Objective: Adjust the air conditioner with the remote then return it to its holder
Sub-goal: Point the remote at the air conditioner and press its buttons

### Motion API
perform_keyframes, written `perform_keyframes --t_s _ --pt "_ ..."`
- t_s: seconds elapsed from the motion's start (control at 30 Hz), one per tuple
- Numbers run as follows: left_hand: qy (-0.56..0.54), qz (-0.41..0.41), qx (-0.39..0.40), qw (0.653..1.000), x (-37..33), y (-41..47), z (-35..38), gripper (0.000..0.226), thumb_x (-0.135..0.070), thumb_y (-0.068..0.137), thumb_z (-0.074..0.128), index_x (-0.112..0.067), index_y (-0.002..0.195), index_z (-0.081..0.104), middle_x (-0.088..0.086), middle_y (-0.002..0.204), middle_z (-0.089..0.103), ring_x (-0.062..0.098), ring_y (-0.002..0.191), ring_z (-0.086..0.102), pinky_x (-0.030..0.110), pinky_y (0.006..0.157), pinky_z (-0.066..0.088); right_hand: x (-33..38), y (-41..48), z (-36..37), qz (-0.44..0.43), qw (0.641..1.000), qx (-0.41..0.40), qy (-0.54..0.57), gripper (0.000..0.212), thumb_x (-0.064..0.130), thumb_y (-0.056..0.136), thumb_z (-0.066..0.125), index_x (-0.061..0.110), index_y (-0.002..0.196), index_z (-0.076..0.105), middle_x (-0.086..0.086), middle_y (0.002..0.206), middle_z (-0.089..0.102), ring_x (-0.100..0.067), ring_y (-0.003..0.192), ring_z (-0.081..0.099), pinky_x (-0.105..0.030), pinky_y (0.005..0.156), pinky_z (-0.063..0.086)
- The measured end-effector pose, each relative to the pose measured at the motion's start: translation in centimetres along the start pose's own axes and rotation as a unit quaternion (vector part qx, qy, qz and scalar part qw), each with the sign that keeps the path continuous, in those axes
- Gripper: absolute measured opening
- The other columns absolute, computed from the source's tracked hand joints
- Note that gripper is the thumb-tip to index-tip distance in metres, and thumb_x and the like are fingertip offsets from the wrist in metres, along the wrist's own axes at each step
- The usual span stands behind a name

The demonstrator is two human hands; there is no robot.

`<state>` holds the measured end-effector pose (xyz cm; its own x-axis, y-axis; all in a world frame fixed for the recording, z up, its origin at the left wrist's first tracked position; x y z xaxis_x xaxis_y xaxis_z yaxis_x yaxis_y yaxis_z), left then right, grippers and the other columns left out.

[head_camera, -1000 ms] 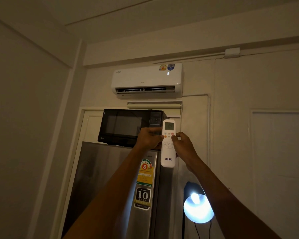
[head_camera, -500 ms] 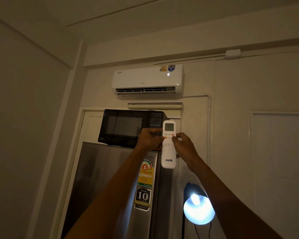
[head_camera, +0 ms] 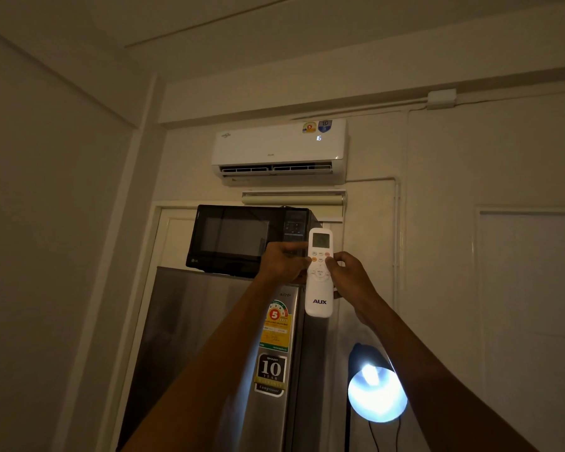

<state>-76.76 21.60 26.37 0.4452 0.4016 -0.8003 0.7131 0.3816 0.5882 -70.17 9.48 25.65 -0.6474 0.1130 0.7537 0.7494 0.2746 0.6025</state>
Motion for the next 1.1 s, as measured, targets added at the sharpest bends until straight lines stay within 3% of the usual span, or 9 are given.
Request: perform_keyframes --t_s 0.77,1.1 --pt "-0.005 -0.004 0.002 1.000 -0.1 0.7 0.5 0.045 0.000 0.090 0.060 -0.006 0.134 0.055 0.020 0.133 0.061 0.035 0.118 0.064 0.046 0.095 0.055 0.1 1.1 -0.7 -0.004 1.000 -0.017 0.009 0.033 0.025 0.096 0.049 0.005 0.122 0.050 -0.018 0.125 0.062 -0.034 0.106 0.066 -0.047 0.089 0.056" --pt "-0.008 0.004 0.001 1.000 -0.2 0.9 0.4 0.044 -0.002 0.090 0.060 -0.007 0.133 0.056 0.019 0.130 0.063 0.033 0.115 0.066 0.039 0.089 0.057 0.1 1.1 -0.7 -0.007 1.000 -0.014 0.016 0.035 0.027 0.096 0.048 0.008 0.126 0.048 -0.017 0.126 0.061 -0.033 0.106 0.066 -0.041 0.079 0.056"
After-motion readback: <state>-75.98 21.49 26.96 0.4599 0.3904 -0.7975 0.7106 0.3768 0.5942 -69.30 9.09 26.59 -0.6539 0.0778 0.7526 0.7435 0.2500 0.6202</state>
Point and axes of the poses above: each hand's wrist, its own y-axis towards the middle knuckle, its own z-axis out of the palm, x = y × z, the point moved 9 cm from there along y, towards the middle knuckle
